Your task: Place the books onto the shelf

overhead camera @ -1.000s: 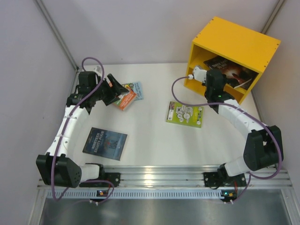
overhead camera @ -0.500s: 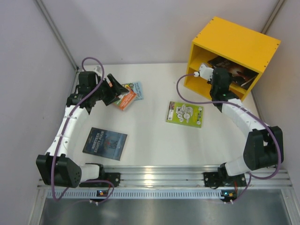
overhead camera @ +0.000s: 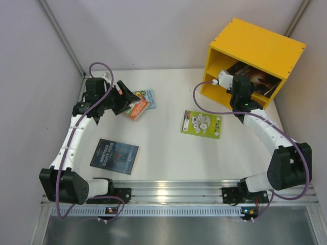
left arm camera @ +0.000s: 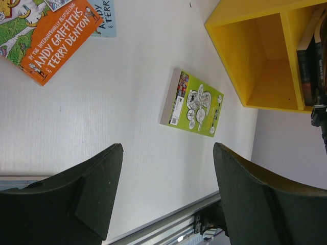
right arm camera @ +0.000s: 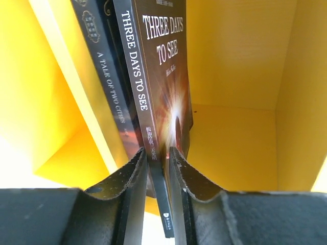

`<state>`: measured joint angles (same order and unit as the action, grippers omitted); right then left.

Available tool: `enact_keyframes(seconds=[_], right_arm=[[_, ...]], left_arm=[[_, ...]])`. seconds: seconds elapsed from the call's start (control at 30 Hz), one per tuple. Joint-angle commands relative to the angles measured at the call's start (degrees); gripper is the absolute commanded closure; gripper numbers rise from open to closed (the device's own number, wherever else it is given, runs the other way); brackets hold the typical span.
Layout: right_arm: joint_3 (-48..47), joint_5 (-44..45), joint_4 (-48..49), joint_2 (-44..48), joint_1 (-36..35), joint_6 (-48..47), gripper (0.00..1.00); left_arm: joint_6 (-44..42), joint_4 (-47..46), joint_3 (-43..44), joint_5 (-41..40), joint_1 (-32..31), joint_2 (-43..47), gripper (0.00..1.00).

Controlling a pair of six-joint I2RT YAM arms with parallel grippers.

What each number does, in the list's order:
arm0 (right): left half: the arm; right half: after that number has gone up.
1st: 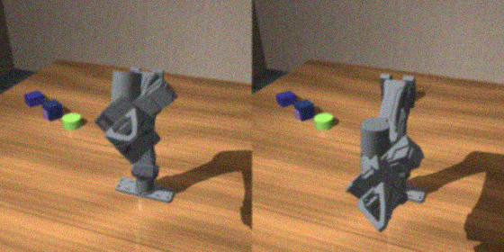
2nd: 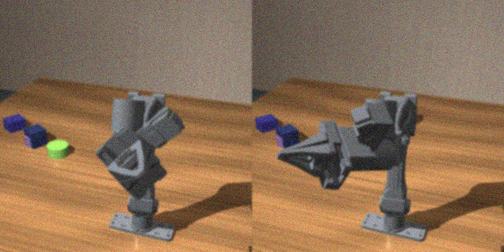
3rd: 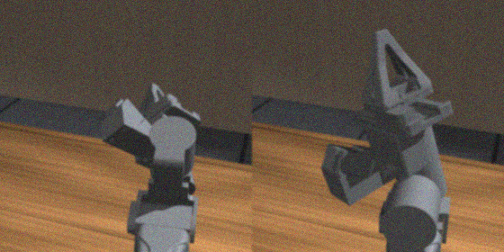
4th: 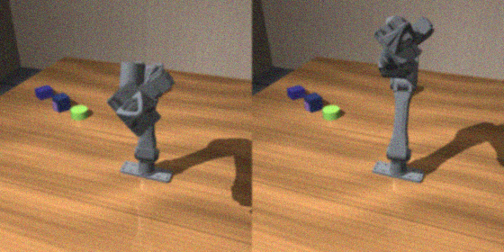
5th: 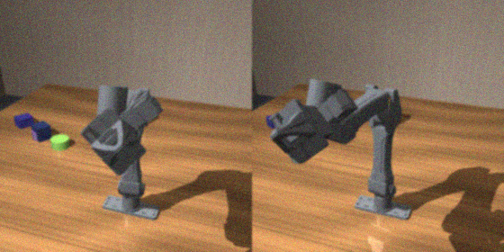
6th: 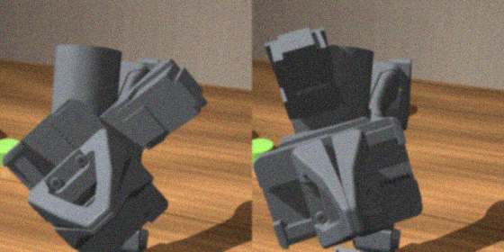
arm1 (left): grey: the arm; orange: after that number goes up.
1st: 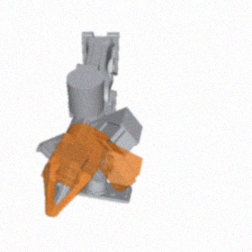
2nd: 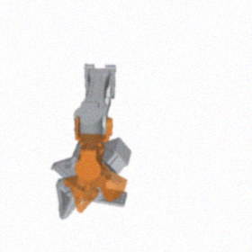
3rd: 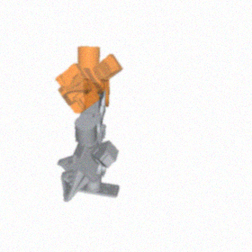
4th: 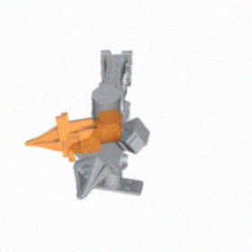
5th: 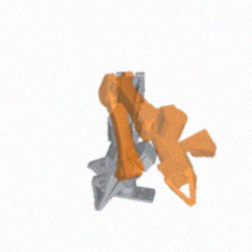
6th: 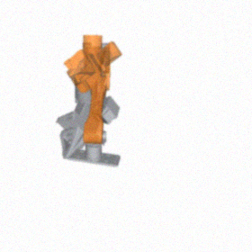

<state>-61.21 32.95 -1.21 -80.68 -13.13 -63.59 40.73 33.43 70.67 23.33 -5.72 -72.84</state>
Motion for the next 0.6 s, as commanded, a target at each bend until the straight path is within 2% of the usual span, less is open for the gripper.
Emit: enact_keyframes(seconds=[0.0, 0.23, 0.57], right_arm=[[-2.8, -1.0, -0.5, 2.9, -1.3, 2.1, 0.77], [-3.0, -0.6, -3.0, 2.4, -2.4, 3.6, 0.71], [-5.0, -0.3, -3.0, -0.4, -3.7, 3.3, 0.69]], left_arm=[[-0.7, -1.6, 0.4, 0.4, 0.1, 2.0, 0.23], [-0.7, -1.5, 0.0, 0.1, 0.1, 2.7, 0.23], [-0.8, -1.3, -0.3, -0.5, 0.1, 2.8, 0.23]])
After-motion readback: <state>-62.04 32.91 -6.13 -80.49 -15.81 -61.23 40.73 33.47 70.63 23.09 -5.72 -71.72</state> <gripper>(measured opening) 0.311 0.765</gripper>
